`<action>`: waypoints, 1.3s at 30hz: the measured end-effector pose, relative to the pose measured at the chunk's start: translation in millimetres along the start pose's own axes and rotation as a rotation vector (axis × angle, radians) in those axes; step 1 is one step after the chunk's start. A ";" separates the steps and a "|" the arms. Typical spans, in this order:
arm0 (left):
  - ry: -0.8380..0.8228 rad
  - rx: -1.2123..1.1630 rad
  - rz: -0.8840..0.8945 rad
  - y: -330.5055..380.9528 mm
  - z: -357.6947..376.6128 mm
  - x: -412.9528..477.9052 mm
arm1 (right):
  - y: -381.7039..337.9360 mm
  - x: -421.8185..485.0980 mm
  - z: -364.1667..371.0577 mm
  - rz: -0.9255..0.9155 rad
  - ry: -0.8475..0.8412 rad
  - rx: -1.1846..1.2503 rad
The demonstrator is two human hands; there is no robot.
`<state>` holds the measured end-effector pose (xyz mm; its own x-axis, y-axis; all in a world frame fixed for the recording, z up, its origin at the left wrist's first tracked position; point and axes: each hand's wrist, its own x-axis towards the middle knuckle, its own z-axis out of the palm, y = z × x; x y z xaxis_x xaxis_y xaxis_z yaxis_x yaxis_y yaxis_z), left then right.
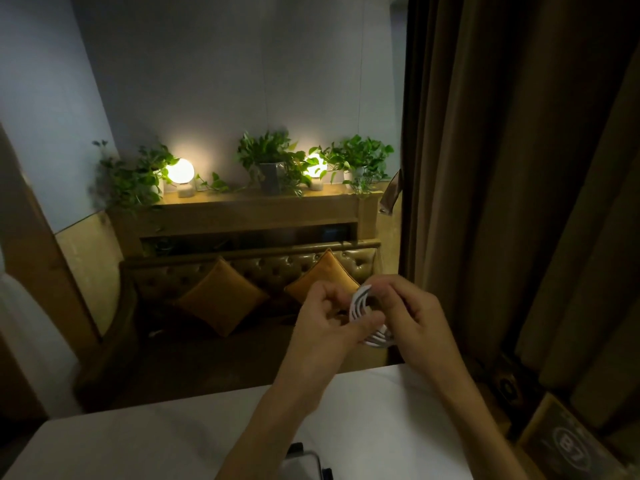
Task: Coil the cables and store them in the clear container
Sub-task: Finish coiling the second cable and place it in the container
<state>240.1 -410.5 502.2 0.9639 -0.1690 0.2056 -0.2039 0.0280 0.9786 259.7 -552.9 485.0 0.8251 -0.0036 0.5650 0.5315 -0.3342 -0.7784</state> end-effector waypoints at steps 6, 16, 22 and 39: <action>0.143 0.333 0.136 -5.5 -2.1 4.5 | -2.8 -4.5 4.6 -0.030 -0.087 -0.039; 0.290 0.576 0.155 -19.6 17.4 12.8 | 8.0 -5.6 15.6 -0.048 -0.089 -0.174; -0.064 0.242 -0.019 -9.2 1.2 7.8 | 6.2 -8.3 0.4 -0.091 0.045 -0.154; -0.053 -0.091 -0.141 -13.6 -36.0 -1.0 | -2.2 -3.2 -0.6 0.090 0.038 0.049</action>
<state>248.1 -375.2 488.9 0.9709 -0.2296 0.0682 -0.0489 0.0886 0.9949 255.8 -552.8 485.0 0.8625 -0.0672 0.5015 0.4652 -0.2843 -0.8383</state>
